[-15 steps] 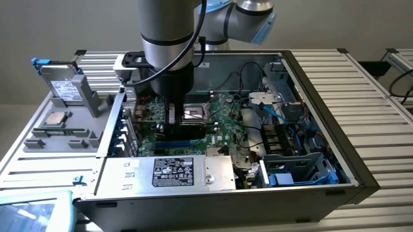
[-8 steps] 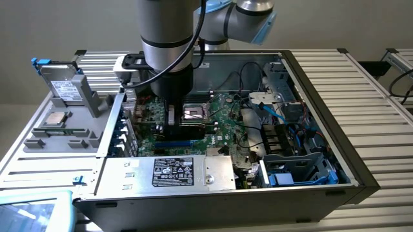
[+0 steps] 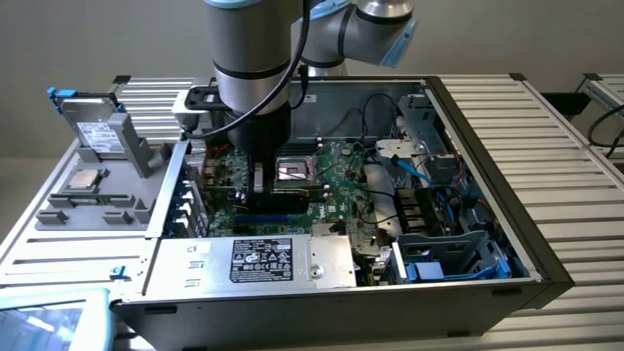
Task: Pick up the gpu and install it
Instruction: 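Insert the gpu into the slot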
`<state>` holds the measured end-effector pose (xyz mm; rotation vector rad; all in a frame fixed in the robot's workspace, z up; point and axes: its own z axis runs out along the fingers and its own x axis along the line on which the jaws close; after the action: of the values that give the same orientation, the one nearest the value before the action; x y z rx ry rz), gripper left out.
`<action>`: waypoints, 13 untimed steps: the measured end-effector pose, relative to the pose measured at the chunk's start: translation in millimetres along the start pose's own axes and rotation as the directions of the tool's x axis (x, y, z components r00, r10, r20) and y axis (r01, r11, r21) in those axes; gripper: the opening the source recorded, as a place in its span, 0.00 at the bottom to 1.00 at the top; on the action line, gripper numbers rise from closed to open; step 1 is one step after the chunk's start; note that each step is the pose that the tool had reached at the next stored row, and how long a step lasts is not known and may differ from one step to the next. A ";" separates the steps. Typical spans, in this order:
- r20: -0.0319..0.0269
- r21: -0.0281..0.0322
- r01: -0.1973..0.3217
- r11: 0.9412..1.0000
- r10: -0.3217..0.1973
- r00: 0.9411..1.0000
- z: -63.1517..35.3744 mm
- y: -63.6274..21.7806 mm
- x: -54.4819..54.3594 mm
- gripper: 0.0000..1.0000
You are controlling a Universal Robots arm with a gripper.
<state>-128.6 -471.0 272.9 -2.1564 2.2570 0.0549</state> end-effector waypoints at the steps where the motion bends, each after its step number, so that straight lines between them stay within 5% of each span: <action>1: 0.000 0.000 0.000 1.000 0.000 1.000 1.6 0.0 0.1 0.27; 13: 0.000 -0.003 0.000 1.000 0.000 1.000 8.2 2.5 -2.9 0.27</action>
<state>-131.1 -467.6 264.9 -2.1575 2.2585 0.0577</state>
